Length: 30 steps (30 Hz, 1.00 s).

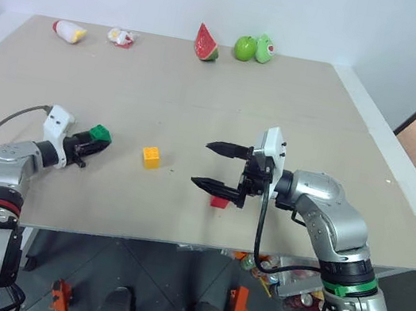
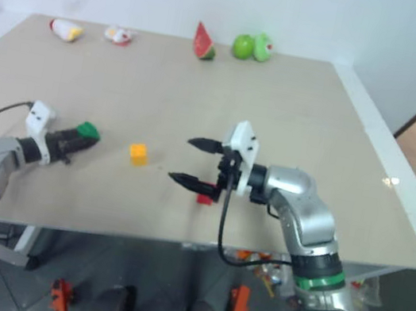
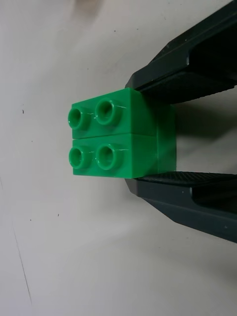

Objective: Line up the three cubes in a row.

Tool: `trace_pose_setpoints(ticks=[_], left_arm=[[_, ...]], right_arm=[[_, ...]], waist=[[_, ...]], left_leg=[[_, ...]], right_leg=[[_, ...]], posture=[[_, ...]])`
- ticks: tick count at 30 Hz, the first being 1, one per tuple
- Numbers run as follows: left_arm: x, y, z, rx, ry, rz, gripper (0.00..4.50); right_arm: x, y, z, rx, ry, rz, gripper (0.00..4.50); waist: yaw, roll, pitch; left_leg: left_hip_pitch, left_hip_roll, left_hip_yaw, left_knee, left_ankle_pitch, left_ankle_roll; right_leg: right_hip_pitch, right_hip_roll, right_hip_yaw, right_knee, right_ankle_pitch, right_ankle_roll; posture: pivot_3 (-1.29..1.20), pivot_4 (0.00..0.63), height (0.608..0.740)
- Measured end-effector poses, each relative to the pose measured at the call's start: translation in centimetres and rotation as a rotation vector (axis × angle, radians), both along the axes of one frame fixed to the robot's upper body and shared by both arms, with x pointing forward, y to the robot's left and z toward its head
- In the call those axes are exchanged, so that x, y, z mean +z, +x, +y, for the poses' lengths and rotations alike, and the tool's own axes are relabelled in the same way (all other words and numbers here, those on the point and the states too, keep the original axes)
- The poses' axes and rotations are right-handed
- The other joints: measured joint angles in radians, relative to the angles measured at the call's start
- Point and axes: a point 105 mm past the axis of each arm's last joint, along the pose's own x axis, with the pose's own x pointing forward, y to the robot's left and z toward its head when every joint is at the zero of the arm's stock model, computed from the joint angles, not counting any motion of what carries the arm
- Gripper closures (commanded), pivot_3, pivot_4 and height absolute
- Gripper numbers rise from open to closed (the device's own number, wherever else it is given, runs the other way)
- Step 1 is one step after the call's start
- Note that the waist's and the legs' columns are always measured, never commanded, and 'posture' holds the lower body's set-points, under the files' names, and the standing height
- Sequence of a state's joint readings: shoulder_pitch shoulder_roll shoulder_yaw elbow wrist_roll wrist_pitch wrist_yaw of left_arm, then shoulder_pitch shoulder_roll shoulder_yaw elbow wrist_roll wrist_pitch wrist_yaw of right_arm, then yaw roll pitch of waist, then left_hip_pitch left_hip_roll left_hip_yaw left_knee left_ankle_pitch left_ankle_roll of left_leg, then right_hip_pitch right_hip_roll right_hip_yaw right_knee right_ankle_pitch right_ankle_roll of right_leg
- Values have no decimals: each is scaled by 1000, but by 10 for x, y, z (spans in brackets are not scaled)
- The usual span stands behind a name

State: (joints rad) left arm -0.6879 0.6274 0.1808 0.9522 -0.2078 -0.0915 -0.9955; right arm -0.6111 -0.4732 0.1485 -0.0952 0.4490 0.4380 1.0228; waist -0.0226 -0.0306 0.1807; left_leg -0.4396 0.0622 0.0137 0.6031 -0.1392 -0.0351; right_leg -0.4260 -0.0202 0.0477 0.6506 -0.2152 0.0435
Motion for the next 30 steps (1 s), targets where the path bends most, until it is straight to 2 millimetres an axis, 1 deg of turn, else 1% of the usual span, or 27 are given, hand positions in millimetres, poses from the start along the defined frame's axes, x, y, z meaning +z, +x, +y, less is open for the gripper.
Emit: trace_pose_setpoints(ticks=[4,6,8,11,13,14,15,16,17,19,21,23,26,28,30], left_arm=[[7,-7,-17,-120,88,-69,3192],[20,-8,-26,-167,114,-131,3192],[37,-6,-33,-187,114,-195,3192],[77,-4,-51,-231,50,-301,3192],[112,-12,-78,-320,-4,-390,3192],[118,-16,-85,-345,-13,-406,3192],[128,-23,-98,-393,-26,-429,3192],[131,-28,-108,-434,-28,-435,3192],[130,-36,-118,-475,-30,-426,3192],[114,-50,-139,-563,-34,-371,3192],[85,-63,-157,-645,-25,-276,3192],[53,-71,-166,-692,6,-176,3192],[36,-74,-173,-717,60,-139,3192],[28,-74,-176,-723,90,-130,3192],[24,-72,-178,-721,87,-123,3192]], right_arm=[[3,4,-4,-10,-9,-13,0],[6,8,-12,-27,-19,-20,0],[9,14,-26,-62,-30,-22,0],[13,25,-55,-135,-51,-21,0],[20,31,-71,-186,-47,-32,0],[22,32,-73,-193,-44,-36,0],[24,33,-77,-205,-38,-41,0],[25,33,-79,-211,-38,-42,0],[25,33,-79,-212,-37,-43,0],[25,34,-80,-219,-34,-44,0],[23,34,-82,-229,-33,-39,0],[14,32,-86,-245,-35,-13,0],[6,31,-88,-260,-38,9,0],[8,28,-86,-257,-40,-3,0],[10,27,-86,-264,-36,-12,0]], waist=[[0,0,0],[0,0,0],[2,0,0],[3,-1,0],[1,-1,0],[1,-1,0],[0,-1,0],[-2,-1,0],[-6,-1,0],[-11,0,1],[-12,0,1],[-12,0,1],[-12,0,1],[-12,0,1],[-12,0,1]], left_leg=[[0,0,0,0,0,0],[0,0,0,0,0,0],[-1,0,0,0,0,0],[-3,0,1,2,0,0],[-3,0,3,2,0,0],[-3,0,3,2,0,0],[-2,0,3,2,0,0],[-2,0,4,1,0,0],[0,0,4,0,0,1],[1,0,5,0,0,1],[1,1,4,0,0,1],[1,1,4,0,0,1],[0,0,5,2,0,1],[1,0,6,4,0,2],[1,0,6,5,0,2]], right_leg=[[0,0,0,0,-1,-1],[0,0,0,0,-2,-3],[1,-1,0,0,-2,-2],[1,-1,0,0,-2,-1],[1,-2,1,-1,0,3],[1,-2,2,-1,0,5],[1,-1,3,-1,0,5],[1,-1,4,-1,0,5],[1,0,5,-1,0,5],[1,1,6,0,0,5],[1,2,6,0,0,4],[1,2,6,0,0,4],[1,1,7,0,-1,1],[1,1,9,0,1,1],[1,1,9,0,1,2]], posture=[[0,150,740],[0,150,740],[0,150,740],[0,150,740],[0,150,740],[0,150,740],[0,150,740],[0,150,740],[0,150,740],[0,150,740],[0,150,740],[0,150,740],[0,150,740],[0,150,740],[0,150,740]])
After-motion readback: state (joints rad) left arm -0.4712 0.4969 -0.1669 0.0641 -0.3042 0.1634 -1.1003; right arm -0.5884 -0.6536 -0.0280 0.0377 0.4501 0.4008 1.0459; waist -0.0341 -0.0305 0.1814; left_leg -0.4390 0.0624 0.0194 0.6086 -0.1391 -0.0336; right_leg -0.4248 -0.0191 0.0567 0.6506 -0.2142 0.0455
